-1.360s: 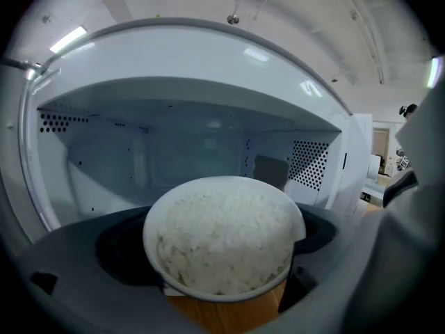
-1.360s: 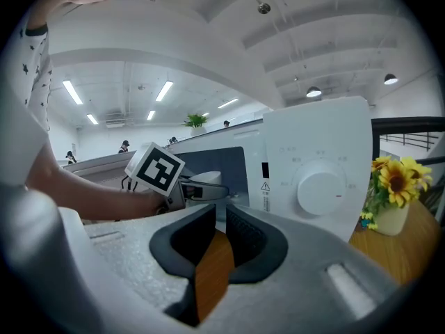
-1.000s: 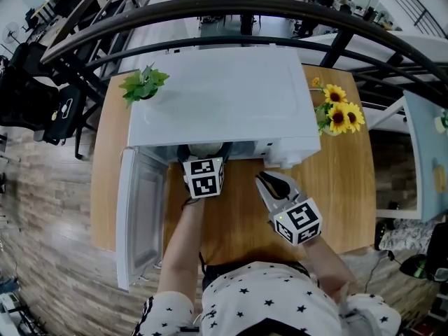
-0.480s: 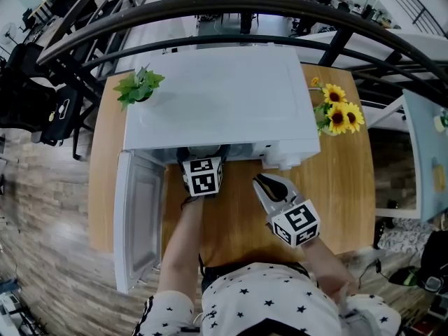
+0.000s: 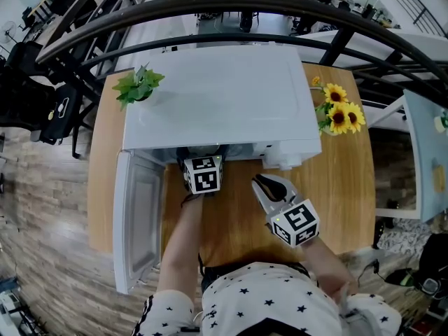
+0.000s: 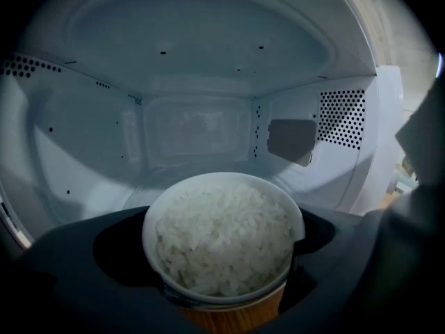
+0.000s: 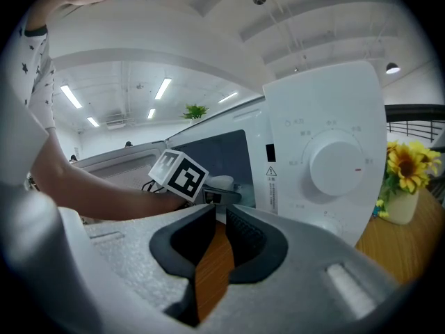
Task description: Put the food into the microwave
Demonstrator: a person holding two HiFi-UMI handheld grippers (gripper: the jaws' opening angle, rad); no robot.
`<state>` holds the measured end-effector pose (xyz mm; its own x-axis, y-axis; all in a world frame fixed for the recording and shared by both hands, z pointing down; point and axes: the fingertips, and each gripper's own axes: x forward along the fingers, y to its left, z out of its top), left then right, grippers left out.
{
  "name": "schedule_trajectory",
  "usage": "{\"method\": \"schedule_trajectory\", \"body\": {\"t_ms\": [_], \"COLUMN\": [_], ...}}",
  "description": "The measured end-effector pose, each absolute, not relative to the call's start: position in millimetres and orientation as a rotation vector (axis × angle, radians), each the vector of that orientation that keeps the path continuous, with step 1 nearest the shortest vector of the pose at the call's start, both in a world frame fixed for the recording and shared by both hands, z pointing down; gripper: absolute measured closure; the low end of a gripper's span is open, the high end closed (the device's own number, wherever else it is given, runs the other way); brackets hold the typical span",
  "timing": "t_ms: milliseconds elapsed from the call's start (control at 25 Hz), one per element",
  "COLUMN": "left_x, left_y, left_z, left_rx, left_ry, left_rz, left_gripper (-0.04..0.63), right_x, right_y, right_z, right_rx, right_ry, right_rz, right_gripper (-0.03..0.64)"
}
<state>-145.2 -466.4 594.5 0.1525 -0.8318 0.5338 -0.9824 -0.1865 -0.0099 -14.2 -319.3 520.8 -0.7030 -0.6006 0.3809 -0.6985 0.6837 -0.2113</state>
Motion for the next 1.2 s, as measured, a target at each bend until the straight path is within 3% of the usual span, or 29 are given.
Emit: {"method": "schedule_trajectory", "body": {"t_ms": [1200], "left_x": [-149.0], "left_y": [-442.6], "left_z": [586.7], "left_rx": [2.077], "left_ry": [-1.774], "left_rz": [0.655], "left_gripper": [0.054], "right_x": [-15.4], "right_y": [-301.0], "right_z": [507.1], "right_rx": [1.043], "right_ry": [-2.630], "right_rz": [0.477], "right_gripper": [0.586]}}
